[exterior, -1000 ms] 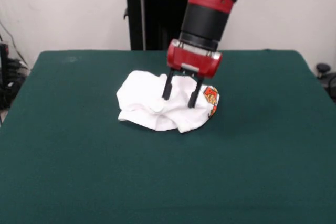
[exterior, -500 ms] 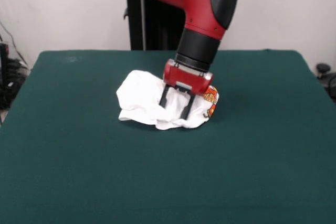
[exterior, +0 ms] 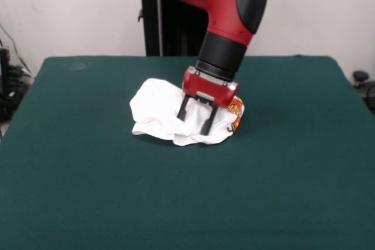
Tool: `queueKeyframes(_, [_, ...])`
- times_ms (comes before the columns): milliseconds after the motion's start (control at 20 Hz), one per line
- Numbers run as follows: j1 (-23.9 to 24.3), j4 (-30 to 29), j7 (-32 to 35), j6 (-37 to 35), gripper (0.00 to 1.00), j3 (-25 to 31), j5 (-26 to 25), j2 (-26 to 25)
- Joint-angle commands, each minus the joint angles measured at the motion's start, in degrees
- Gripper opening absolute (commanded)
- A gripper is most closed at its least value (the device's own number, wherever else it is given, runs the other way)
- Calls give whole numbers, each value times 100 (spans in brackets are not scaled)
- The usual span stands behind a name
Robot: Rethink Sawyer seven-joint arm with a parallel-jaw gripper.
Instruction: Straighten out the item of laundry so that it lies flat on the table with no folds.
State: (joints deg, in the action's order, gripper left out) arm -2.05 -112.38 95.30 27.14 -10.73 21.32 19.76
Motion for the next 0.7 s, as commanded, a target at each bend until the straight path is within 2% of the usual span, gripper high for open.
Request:
queueKeyframes(50, [217, 337, 1454, -484, 100, 925, 64, -330])
queueKeyframes(200, [492, 324, 1497, -394, 100, 1088, -224, -439])
queueKeyframes(500, [626, 355, 1519, -437, 100, 1191, -257, -520])
queueKeyframes(700, [556, 315, 1493, -492, 100, 1118, -70, -435])
